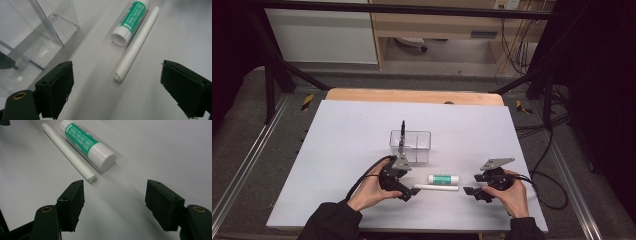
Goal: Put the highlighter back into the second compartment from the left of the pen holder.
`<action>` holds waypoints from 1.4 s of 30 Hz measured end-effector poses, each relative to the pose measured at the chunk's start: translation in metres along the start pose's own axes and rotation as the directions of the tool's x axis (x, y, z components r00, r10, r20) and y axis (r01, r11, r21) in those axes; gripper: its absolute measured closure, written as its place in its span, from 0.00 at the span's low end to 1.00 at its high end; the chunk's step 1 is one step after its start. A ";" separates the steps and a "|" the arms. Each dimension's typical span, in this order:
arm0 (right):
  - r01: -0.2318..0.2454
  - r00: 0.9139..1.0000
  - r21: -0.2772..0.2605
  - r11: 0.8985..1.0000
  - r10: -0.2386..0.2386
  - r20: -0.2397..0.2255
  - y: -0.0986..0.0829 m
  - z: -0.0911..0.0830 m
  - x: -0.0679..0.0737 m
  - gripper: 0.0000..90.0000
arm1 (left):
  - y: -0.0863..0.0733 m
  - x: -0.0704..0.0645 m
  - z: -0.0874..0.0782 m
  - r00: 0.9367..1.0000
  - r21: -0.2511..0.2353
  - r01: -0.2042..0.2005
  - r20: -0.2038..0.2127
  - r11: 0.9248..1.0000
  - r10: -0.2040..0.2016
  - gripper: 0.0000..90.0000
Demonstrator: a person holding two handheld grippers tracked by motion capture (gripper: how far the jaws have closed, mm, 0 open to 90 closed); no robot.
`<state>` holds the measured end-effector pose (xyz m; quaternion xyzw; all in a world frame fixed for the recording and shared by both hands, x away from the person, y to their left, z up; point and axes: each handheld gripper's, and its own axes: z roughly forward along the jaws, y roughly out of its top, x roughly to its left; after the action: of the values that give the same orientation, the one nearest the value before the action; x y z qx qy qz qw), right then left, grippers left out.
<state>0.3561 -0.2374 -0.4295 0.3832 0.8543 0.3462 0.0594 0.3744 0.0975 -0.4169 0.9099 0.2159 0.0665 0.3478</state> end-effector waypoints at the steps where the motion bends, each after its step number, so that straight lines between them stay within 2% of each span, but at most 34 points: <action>1: 0.000 1.000 0.003 1.000 0.000 0.002 0.000 0.000 0.001 0.36 | 0.000 0.000 0.001 1.000 0.001 -0.001 0.000 1.000 0.001 0.13; 5: 0.003 1.000 -0.017 1.000 -0.003 -0.004 0.000 0.000 0.003 0.40 | 0.001 -0.001 0.003 1.000 0.004 -0.003 0.006 1.000 0.003 0.13; 8: -0.011 1.000 -0.010 1.000 0.011 -0.010 0.001 0.001 0.005 0.41 | 0.002 -0.002 0.006 1.000 0.009 -0.014 0.013 1.000 0.013 0.14; 11: -0.018 1.000 -0.004 1.000 0.018 -0.010 0.002 0.001 0.006 0.48 | 0.004 -0.002 0.009 1.000 0.017 -0.018 0.019 1.000 0.018 0.16; 15: -0.032 0.999 0.002 0.999 0.032 -0.018 0.001 0.001 0.006 0.66 | 0.007 -0.003 0.012 0.999 0.019 -0.027 0.022 0.999 0.026 0.20; 19: -0.058 0.998 -0.028 0.998 0.058 -0.014 0.001 0.004 0.008 0.85 | 0.009 -0.004 0.013 0.999 0.024 -0.037 0.032 0.999 0.036 0.20; 24: -0.093 0.996 -0.056 0.994 0.092 -0.013 0.000 0.011 0.011 1.00 | 0.009 -0.004 0.013 0.998 0.024 -0.048 0.038 0.999 0.047 0.19; 32: -0.104 0.994 -0.017 0.994 0.103 -0.029 0.000 0.021 0.015 1.00 | 0.008 -0.003 0.013 0.998 0.032 -0.055 0.037 0.998 0.053 0.19; 42: -0.100 0.994 -0.040 0.994 0.098 -0.050 0.006 0.029 0.021 1.00 | 0.007 -0.004 0.019 0.996 0.052 -0.077 0.057 0.996 0.074 0.26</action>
<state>0.3559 -0.2046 -0.4441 0.4153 0.8278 0.3759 0.0297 0.3783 0.0795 -0.4266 0.9280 0.1732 0.0486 0.3263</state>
